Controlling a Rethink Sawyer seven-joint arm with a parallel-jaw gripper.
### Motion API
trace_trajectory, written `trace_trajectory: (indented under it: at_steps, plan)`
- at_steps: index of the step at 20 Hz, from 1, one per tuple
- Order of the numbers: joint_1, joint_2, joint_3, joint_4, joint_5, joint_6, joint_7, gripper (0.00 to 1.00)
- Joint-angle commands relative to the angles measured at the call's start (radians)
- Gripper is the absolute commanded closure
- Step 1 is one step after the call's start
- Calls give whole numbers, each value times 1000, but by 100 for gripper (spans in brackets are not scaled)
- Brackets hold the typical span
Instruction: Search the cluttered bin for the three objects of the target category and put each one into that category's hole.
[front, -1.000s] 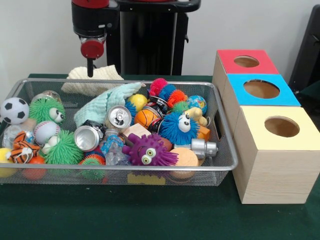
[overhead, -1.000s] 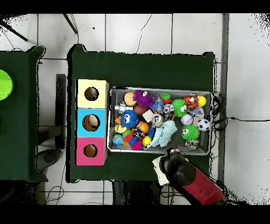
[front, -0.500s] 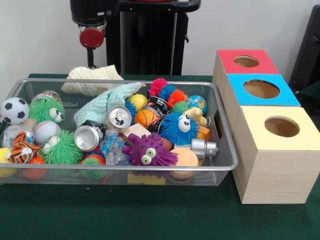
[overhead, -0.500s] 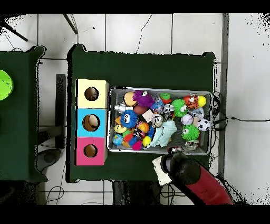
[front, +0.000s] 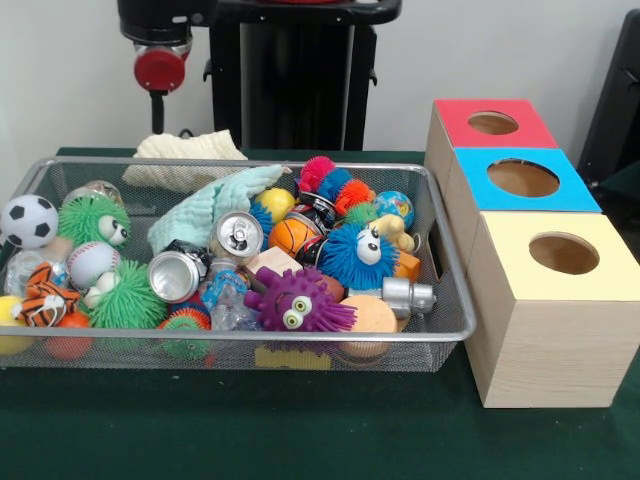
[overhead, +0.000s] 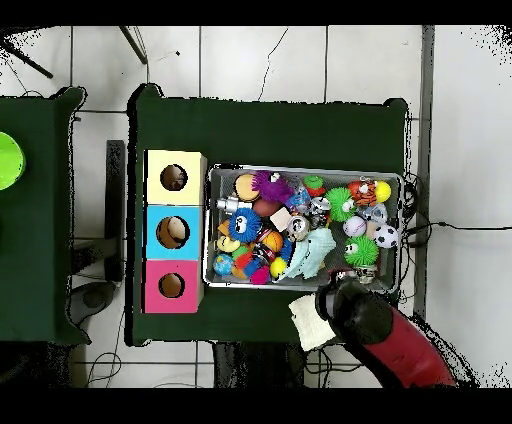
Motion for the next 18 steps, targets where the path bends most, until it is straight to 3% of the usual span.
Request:
trace_trajectory:
  at_steps: [1,7,11,14,16,18]
  plan:
    - [-8,22,58,-195,13,74,39,100]
    - [-70,102,145,-265,-7,32,-14,100]
    - [-64,137,134,-283,-7,49,9,100]
    - [-36,258,77,-300,-14,-9,55,100]
    - [-47,353,77,-312,-10,-94,83,100]
    - [-60,404,88,-319,-3,-136,98,100]
